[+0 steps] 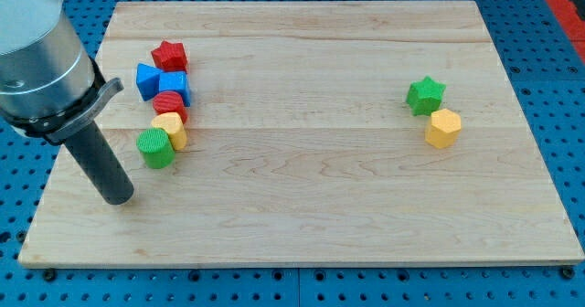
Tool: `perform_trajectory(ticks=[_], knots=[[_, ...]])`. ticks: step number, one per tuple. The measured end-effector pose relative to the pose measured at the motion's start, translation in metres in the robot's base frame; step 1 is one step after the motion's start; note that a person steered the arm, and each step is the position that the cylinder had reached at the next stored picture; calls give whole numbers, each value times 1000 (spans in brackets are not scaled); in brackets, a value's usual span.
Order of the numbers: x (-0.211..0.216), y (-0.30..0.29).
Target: Push the yellow heart to the right of the red circle
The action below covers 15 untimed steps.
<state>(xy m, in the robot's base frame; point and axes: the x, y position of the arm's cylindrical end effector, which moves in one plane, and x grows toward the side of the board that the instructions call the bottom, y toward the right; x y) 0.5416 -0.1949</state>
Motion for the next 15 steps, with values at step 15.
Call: perform_trajectory(ticks=[15], knots=[[-104,56]])
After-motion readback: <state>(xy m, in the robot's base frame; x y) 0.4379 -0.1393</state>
